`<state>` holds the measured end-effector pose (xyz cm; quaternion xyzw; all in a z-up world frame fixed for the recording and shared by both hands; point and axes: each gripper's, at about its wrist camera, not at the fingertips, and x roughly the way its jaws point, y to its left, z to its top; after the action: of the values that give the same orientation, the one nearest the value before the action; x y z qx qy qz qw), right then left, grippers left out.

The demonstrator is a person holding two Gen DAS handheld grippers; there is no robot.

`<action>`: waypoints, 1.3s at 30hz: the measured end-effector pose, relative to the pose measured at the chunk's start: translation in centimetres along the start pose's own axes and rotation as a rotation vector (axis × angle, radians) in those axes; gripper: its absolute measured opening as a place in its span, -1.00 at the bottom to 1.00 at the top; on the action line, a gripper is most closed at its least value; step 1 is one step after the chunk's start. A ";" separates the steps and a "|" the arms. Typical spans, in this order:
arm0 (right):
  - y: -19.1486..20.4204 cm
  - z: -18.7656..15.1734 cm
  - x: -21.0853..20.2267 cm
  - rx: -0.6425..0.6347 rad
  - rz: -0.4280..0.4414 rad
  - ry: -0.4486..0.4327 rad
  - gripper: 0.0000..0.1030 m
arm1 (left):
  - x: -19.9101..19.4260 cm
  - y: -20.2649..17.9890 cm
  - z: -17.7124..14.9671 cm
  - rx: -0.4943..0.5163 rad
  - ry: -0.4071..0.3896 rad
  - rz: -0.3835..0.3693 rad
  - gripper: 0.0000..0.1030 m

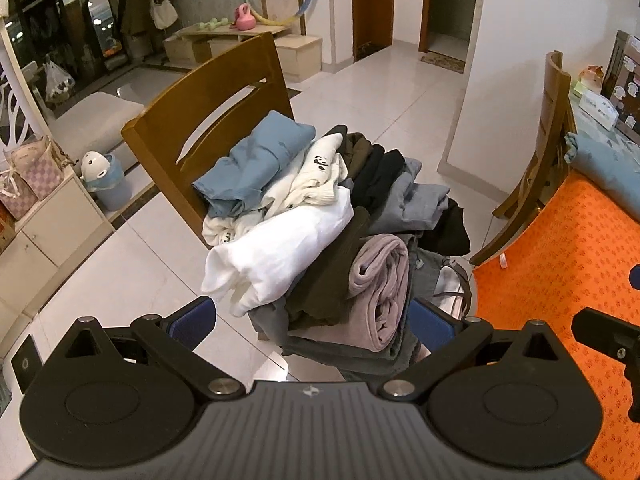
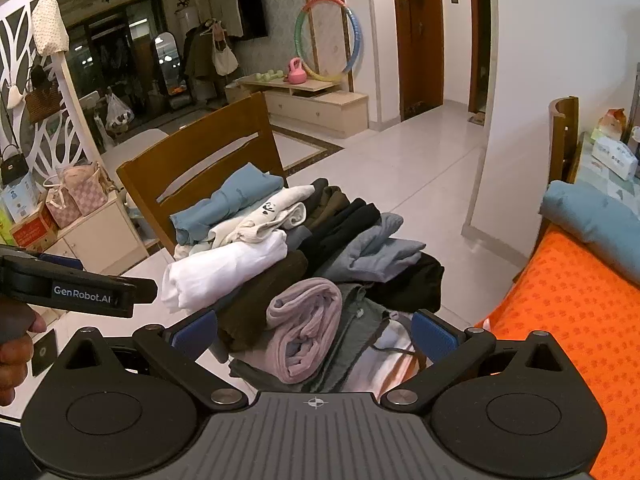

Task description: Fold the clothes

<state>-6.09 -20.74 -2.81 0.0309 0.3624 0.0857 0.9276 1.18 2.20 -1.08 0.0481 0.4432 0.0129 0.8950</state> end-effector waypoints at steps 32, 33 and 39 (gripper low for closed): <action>0.0 0.8 1.1 -0.022 0.029 0.011 1.00 | 0.4 0.4 0.2 -0.031 0.011 0.019 1.00; 0.0 0.8 1.2 -0.024 0.030 0.011 1.00 | 0.4 0.5 0.2 -0.032 0.011 0.019 1.00; 0.0 0.8 1.3 -0.027 0.034 0.013 1.00 | 0.4 0.5 0.2 -0.036 0.011 0.022 1.00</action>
<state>-4.65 -20.54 -3.08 0.0240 0.3666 0.1067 0.9239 1.57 2.72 -1.22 0.0366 0.4474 0.0308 0.8931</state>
